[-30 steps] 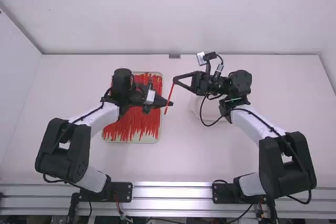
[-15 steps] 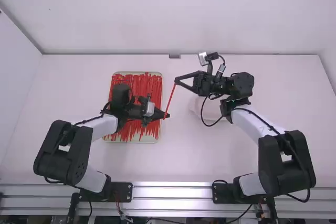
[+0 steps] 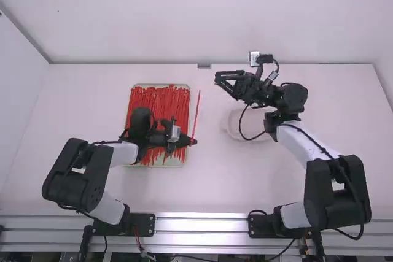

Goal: Fasten the cable tie

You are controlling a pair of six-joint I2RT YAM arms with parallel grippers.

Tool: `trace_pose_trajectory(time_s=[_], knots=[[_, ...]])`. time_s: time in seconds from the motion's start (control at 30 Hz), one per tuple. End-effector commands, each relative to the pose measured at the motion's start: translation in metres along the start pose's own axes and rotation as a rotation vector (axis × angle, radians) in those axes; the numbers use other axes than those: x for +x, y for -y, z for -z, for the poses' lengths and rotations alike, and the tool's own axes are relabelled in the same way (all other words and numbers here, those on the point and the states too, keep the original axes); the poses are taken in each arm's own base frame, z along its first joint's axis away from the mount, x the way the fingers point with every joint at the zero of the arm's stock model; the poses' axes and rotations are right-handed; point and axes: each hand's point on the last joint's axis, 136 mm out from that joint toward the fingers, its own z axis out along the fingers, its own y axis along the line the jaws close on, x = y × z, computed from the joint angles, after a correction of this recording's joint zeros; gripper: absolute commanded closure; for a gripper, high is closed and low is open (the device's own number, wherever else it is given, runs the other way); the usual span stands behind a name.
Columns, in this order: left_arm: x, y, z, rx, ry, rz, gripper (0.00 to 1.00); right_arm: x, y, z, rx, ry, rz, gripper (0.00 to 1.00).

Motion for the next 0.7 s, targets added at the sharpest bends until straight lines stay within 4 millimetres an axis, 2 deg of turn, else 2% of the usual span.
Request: trace_pose_trajectory(time_s=[0.0,0.13,0.3,0.43,0.47,0.67], knots=[[-0.007,-0.002,0.002,0.010,0.020,0.054,0.98,-0.016,-0.006,0.002,0.015,0.034,0.134,0.01],[-0.013,-0.006,0.002,0.000,0.031,0.049,0.98,-0.008,0.004,0.001,0.040,0.005,0.179,0.01],[-0.029,-0.014,0.002,-0.024,0.059,0.035,0.98,0.020,-0.009,0.004,-0.059,-0.151,0.260,0.01],[-0.058,-0.019,0.003,-0.031,0.114,-0.025,0.98,0.041,-0.018,0.009,-0.134,-0.258,0.255,0.01],[-0.059,-0.019,0.004,-0.031,0.116,-0.027,0.98,0.041,-0.018,0.009,-0.134,-0.259,0.254,0.01],[-0.095,-0.027,0.005,0.001,0.159,-0.065,0.98,0.056,-0.013,0.008,-0.127,-0.259,0.210,0.01]])
